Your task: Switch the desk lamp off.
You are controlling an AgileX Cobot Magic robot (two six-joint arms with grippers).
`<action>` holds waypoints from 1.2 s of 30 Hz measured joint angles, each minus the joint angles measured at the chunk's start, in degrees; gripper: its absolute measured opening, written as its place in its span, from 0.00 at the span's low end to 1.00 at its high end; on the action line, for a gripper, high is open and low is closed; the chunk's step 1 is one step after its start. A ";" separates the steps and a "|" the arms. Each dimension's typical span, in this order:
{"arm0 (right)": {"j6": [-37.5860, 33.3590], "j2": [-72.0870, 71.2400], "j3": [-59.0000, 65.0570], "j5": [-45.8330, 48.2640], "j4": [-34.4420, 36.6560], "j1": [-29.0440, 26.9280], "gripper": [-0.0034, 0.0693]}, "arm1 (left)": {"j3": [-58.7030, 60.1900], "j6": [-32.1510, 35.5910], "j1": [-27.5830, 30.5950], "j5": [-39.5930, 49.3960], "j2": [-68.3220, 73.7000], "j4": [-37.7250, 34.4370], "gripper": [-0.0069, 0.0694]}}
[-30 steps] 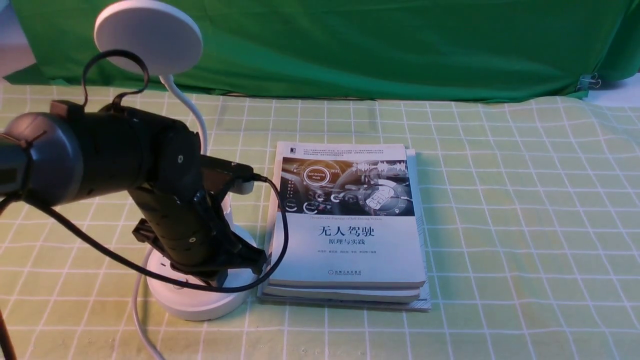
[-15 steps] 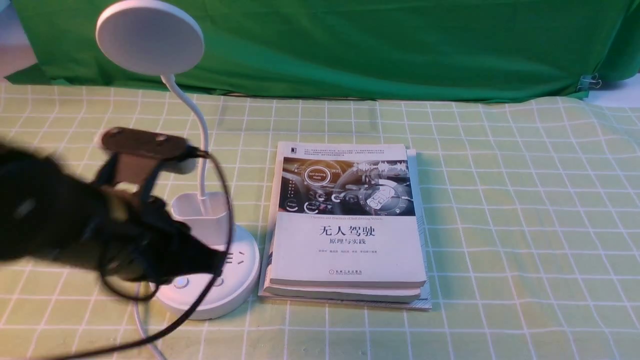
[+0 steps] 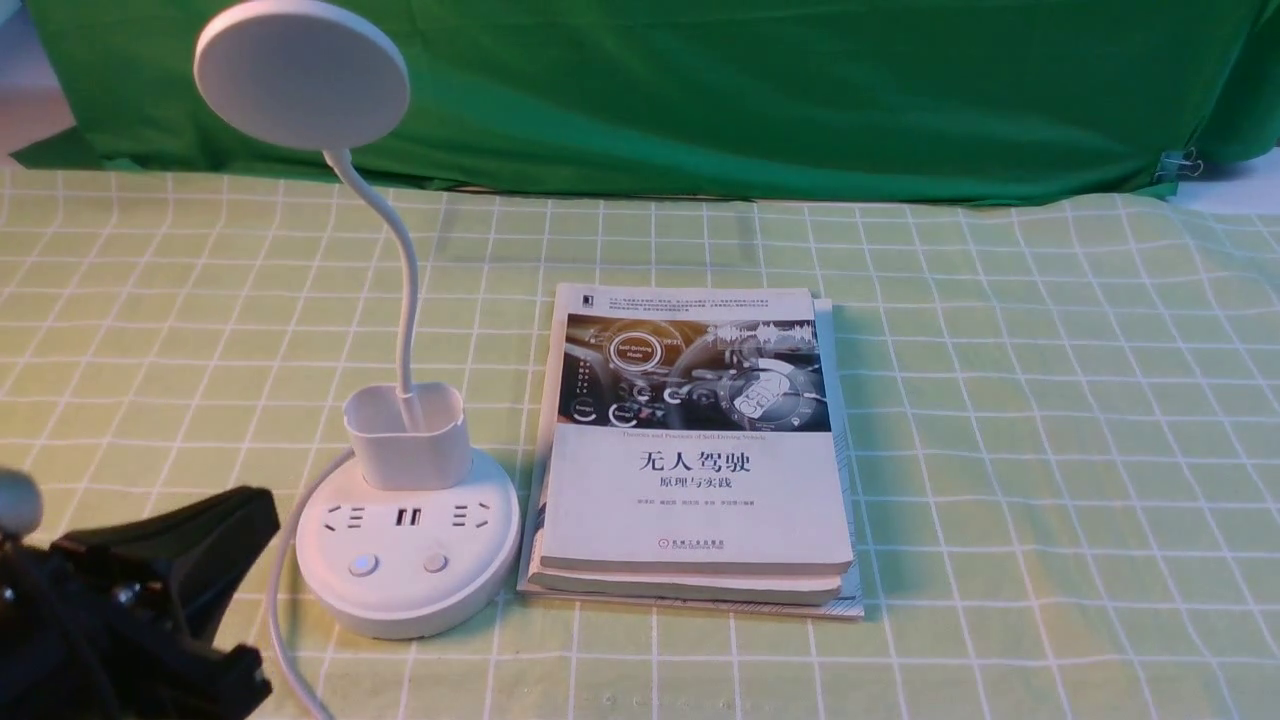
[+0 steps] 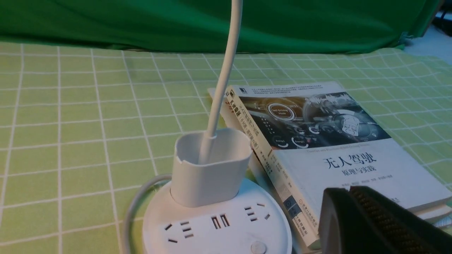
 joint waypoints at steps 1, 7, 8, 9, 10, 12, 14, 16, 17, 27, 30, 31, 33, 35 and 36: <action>0.00 0.00 0.00 0.00 0.00 0.00 0.38 | 0.56 0.00 0.00 -0.07 -0.34 0.00 0.09; -0.02 0.00 0.00 0.05 0.00 0.00 0.38 | 1.26 0.66 0.27 0.04 -0.77 2.57 0.09; -0.02 0.00 0.00 0.05 0.00 0.00 0.38 | 1.26 0.74 0.41 0.04 -0.77 2.80 0.09; 0.03 0.00 0.00 0.05 0.00 0.00 0.38 | 1.26 0.80 0.46 0.04 -0.77 2.89 0.09; 0.03 0.00 0.00 0.05 0.00 0.00 0.38 | 1.26 0.86 0.49 -0.02 -0.77 3.04 0.09; 0.03 0.00 0.00 0.05 0.00 0.00 0.38 | 1.33 1.42 0.49 -0.07 -1.00 4.06 0.09; 0.03 0.00 0.00 0.05 0.00 0.00 0.38 | 1.61 2.12 1.28 -0.14 -2.61 5.08 0.09; -0.02 0.00 0.00 0.05 0.00 0.00 0.38 | 1.80 2.43 3.38 -0.06 -5.40 5.63 0.09; 0.03 0.00 0.00 0.05 0.00 0.00 0.38 | 2.03 2.58 5.28 -0.06 -7.74 5.75 0.09; 0.04 0.00 0.00 0.05 0.00 0.00 0.38 | 11.35 1.75 23.71 1.33 -28.85 5.92 0.09; 0.04 0.00 0.00 0.05 0.00 0.00 0.38 | 11.68 0.00 25.33 7.20 -32.95 5.87 0.09; 0.04 0.00 0.00 0.05 0.00 0.00 0.38 | 11.70 0.00 25.52 10.07 -33.64 5.75 0.09; 0.04 -0.06 0.00 -0.07 0.00 0.00 0.38 | 11.77 0.00 25.59 15.21 -34.02 5.74 0.09; -0.01 -0.06 0.00 0.07 0.00 0.00 0.38 | 11.88 0.00 25.59 17.48 -34.20 5.69 0.09; -0.01 -0.06 0.00 0.07 0.00 0.00 0.38 | 11.88 0.00 25.59 17.64 -34.23 5.69 0.09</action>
